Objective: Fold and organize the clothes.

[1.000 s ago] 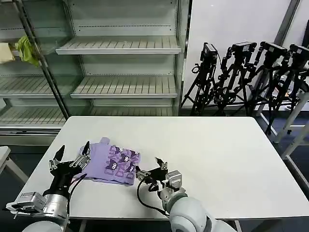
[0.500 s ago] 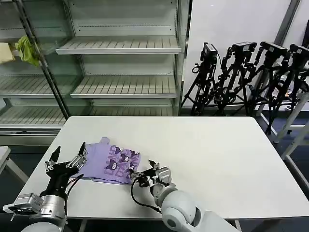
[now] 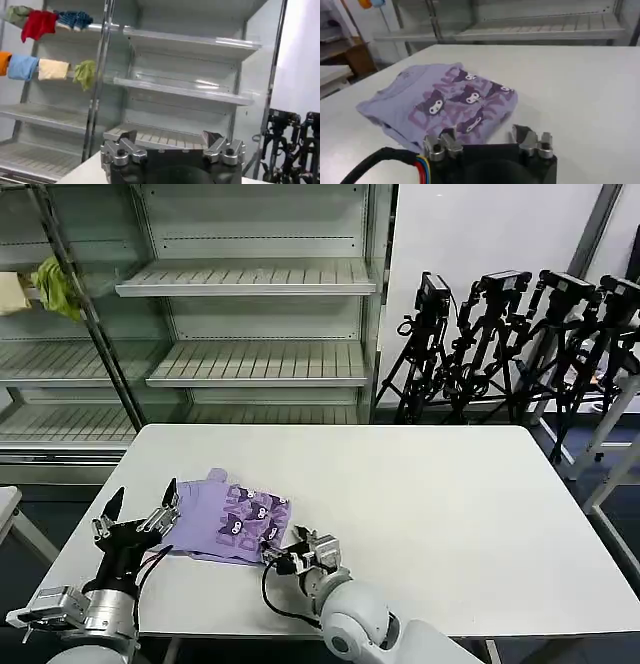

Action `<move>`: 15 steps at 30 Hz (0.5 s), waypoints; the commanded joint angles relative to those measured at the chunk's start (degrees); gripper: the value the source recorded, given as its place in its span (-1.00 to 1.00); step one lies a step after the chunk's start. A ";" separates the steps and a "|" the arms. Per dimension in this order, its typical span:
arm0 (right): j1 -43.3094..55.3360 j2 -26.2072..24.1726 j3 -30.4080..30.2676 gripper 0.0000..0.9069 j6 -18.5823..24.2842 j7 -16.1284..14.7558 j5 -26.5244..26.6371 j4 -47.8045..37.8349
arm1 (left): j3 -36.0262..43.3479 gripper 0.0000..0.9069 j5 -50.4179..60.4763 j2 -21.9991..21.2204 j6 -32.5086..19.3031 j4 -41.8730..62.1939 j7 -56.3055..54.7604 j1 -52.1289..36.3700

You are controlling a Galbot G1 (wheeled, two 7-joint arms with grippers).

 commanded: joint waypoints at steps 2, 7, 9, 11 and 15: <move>0.29 0.31 -0.56 -0.47 0.21 -0.40 -0.25 -1.27 | -0.23 1.00 0.12 -0.17 -0.26 -0.36 0.02 0.32; -0.01 -0.08 -0.22 -1.00 0.41 -0.73 -0.55 -1.15 | -0.21 1.00 0.19 -0.24 -0.44 -0.34 0.05 0.39; -0.10 -0.28 -0.11 -1.00 0.49 -0.88 -0.76 -1.09 | -0.24 1.00 0.19 -0.23 -0.49 -0.27 0.03 0.36; -0.21 -0.48 -0.02 -1.00 0.58 -1.02 -1.00 -0.97 | -0.21 1.00 0.21 -0.24 -0.55 -0.29 0.04 0.38; -0.30 -0.87 0.24 -1.00 0.76 -1.26 -1.17 -0.83 | -0.21 1.00 0.22 -0.25 -0.61 -0.30 0.06 0.32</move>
